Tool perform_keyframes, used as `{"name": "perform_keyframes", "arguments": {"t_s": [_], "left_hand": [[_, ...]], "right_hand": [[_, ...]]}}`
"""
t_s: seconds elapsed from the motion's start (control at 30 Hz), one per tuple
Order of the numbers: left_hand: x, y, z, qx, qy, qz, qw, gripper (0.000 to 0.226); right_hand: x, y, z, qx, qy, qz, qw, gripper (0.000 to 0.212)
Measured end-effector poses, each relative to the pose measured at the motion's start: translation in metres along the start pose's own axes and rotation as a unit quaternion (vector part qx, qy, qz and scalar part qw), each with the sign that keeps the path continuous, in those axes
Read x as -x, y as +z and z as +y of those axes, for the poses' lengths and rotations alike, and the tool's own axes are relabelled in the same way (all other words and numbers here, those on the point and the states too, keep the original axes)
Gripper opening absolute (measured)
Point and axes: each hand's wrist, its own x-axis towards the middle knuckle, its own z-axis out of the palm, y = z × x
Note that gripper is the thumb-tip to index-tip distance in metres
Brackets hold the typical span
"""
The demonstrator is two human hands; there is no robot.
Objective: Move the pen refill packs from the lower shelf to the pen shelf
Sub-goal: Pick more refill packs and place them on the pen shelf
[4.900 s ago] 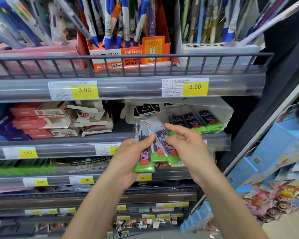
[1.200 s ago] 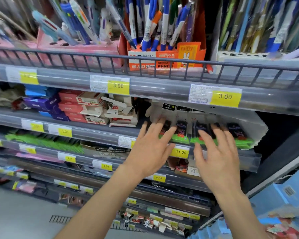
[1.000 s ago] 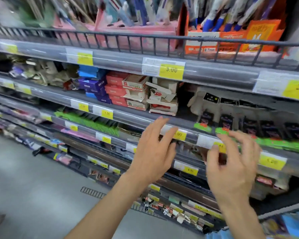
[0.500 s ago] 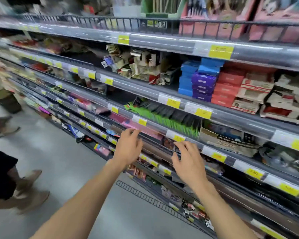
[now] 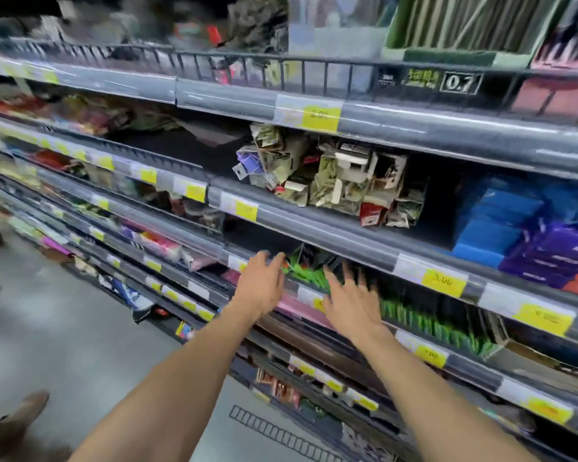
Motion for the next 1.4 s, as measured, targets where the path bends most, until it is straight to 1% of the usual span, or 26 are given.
{"name": "perform_keyframes", "arguments": {"t_s": [0.1, 0.17, 0.27, 0.33, 0.4, 0.43, 0.47, 0.53, 0.57, 0.6, 0.63, 0.67, 0.7, 0.73, 0.8, 0.83, 0.9, 1.0, 1.03, 1.1, 1.17, 1.2, 1.23, 1.3, 1.37, 1.4], "left_hand": [[-0.033, 0.004, -0.002, 0.032, -0.016, -0.02, 0.999, 0.045], [-0.049, 0.007, 0.003, 0.067, -0.031, -0.056, 0.996, 0.043], [-0.067, 0.01, 0.012, 0.088, -0.041, -0.099, 0.99, 0.049], [-0.079, 0.009, 0.016, 0.14, -0.06, -0.128, 0.98, 0.053], [-0.091, 0.009, 0.019, 0.204, -0.084, -0.167, 0.961, 0.053], [-0.097, 0.008, 0.019, 0.248, -0.1, -0.186, 0.946, 0.054], [-0.101, 0.005, 0.02, 0.314, -0.131, -0.199, 0.919, 0.056], [-0.107, -0.002, 0.021, 0.436, -0.171, -0.254, 0.846, 0.058], [-0.112, -0.005, 0.019, 0.496, -0.184, -0.282, 0.8, 0.054], [-0.116, -0.005, 0.015, 0.521, -0.199, -0.288, 0.778, 0.046], [-0.117, -0.004, 0.012, 0.514, -0.193, -0.305, 0.778, 0.036], [-0.116, -0.002, 0.01, 0.47, -0.168, -0.312, 0.808, 0.032], [-0.113, 0.0, 0.009, 0.444, -0.146, -0.309, 0.828, 0.032], [-0.113, 0.003, 0.007, 0.432, -0.131, -0.305, 0.838, 0.032], [-0.114, 0.004, 0.003, 0.433, -0.114, -0.301, 0.842, 0.025], [-0.113, 0.003, 0.001, 0.438, -0.12, -0.301, 0.839, 0.024], [-0.115, 0.0, -0.004, 0.466, -0.131, -0.301, 0.821, 0.032], [-0.114, -0.003, -0.012, 0.49, -0.13, -0.288, 0.812, 0.039], [-0.113, -0.003, -0.015, 0.504, -0.132, -0.279, 0.806, 0.041], [-0.111, -0.005, -0.024, 0.529, -0.15, -0.261, 0.794, 0.048], [-0.102, -0.011, -0.034, 0.539, -0.167, -0.258, 0.784, 0.059], [-0.096, -0.014, -0.039, 0.545, -0.167, -0.262, 0.779, 0.061], [-0.09, -0.017, -0.043, 0.553, -0.161, -0.267, 0.772, 0.06], [-0.074, -0.022, -0.049, 0.574, -0.148, -0.279, 0.755, 0.05], [-0.059, -0.025, -0.055, 0.589, -0.143, -0.29, 0.741, 0.043], [-0.054, -0.025, -0.058, 0.593, -0.139, -0.289, 0.739, 0.04]], "right_hand": [[-0.003, 0.007, -0.005, 0.032, 0.012, 0.002, 0.999, 0.066], [-0.003, 0.01, -0.007, 0.034, 0.023, 0.001, 0.999, 0.067], [-0.003, 0.012, -0.013, 0.039, 0.04, 0.004, 0.998, 0.068], [-0.004, 0.013, -0.016, 0.037, 0.052, 0.005, 0.998, 0.068], [-0.004, 0.013, -0.018, 0.034, 0.062, 0.006, 0.997, 0.067], [-0.004, 0.013, -0.019, 0.034, 0.067, 0.008, 0.997, 0.067], [-0.004, 0.013, -0.02, 0.034, 0.072, 0.01, 0.997, 0.065], [-0.004, 0.011, -0.024, 0.031, 0.083, 0.013, 0.996, 0.063], [-0.004, 0.011, -0.025, 0.029, 0.089, 0.013, 0.996, 0.061], [-0.004, 0.01, -0.026, 0.026, 0.095, 0.012, 0.995, 0.06], [-0.004, 0.009, -0.028, 0.025, 0.101, 0.01, 0.995, 0.059], [-0.004, 0.008, -0.03, 0.024, 0.107, 0.008, 0.994, 0.059], [-0.005, 0.007, -0.032, 0.023, 0.112, 0.006, 0.993, 0.059], [-0.005, 0.005, -0.035, 0.023, 0.118, 0.004, 0.993, 0.058], [-0.005, 0.003, -0.04, 0.022, 0.128, 0.004, 0.992, 0.058], [-0.005, 0.002, -0.042, 0.022, 0.131, 0.005, 0.991, 0.058], [-0.006, 0.0, -0.046, 0.02, 0.141, -0.001, 0.99, 0.057], [-0.007, -0.003, -0.056, 0.014, 0.159, 0.004, 0.987, 0.056], [-0.007, -0.003, -0.06, 0.011, 0.162, 0.026, 0.986, 0.054], [-0.004, -0.001, -0.073, -0.026, 0.167, 0.116, 0.979, 0.048], [-0.002, 0.0, -0.091, -0.131, 0.189, 0.216, 0.949, 0.042], [-0.002, -0.001, -0.101, -0.203, 0.212, 0.244, 0.924, 0.041], [-0.004, -0.003, -0.109, -0.285, 0.243, 0.25, 0.893, 0.041], [-0.01, -0.01, -0.122, -0.453, 0.309, 0.21, 0.809, 0.042], [-0.015, -0.015, -0.13, -0.601, 0.349, 0.162, 0.701, 0.042], [-0.017, -0.016, -0.133, -0.657, 0.358, 0.141, 0.648, 0.039]]}}
